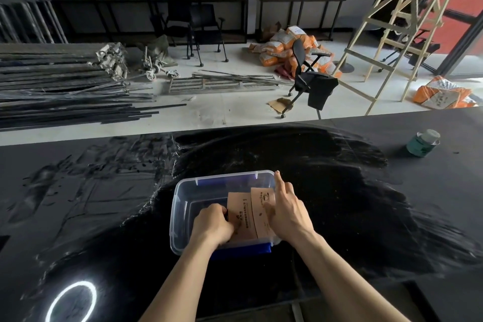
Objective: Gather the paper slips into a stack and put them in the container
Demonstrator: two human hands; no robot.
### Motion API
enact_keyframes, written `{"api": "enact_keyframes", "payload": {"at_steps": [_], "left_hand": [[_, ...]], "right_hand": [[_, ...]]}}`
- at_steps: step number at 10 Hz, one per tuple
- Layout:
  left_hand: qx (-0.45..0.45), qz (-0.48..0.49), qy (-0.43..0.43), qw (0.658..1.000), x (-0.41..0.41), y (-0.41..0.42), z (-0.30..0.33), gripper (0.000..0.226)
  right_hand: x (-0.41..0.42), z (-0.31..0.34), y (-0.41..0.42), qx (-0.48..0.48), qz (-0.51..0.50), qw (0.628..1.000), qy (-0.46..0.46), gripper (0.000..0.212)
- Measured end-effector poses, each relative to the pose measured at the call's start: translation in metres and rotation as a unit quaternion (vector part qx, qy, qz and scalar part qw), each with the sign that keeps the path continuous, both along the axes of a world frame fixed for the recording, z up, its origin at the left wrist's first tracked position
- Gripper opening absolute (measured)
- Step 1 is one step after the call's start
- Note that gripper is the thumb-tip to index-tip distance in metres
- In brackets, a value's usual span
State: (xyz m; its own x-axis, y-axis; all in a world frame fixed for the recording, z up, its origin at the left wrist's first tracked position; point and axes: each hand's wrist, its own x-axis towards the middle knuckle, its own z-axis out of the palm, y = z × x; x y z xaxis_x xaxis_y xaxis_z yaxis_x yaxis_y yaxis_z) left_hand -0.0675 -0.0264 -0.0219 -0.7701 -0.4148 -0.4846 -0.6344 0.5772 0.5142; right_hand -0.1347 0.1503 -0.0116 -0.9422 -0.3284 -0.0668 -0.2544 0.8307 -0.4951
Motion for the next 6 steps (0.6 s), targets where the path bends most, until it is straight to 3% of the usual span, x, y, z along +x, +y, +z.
{"api": "enact_keyframes", "payload": {"at_steps": [4, 5, 6], "left_hand": [[-0.011, -0.022, -0.005, 1.000, 0.000, -0.002, -0.001, 0.026], [-0.036, -0.064, -0.015, 0.997, 0.002, -0.002, 0.000, 0.030], [-0.116, -0.088, 0.003, 0.989, 0.011, -0.001, 0.012, 0.040]], "right_hand": [[0.002, -0.004, 0.001, -0.046, -0.033, 0.998, -0.030, 0.082], [0.001, -0.005, 0.004, -0.042, -0.024, 0.997, -0.054, 0.089], [0.001, -0.001, 0.006, -0.017, -0.016, 0.999, -0.042, 0.085]]}}
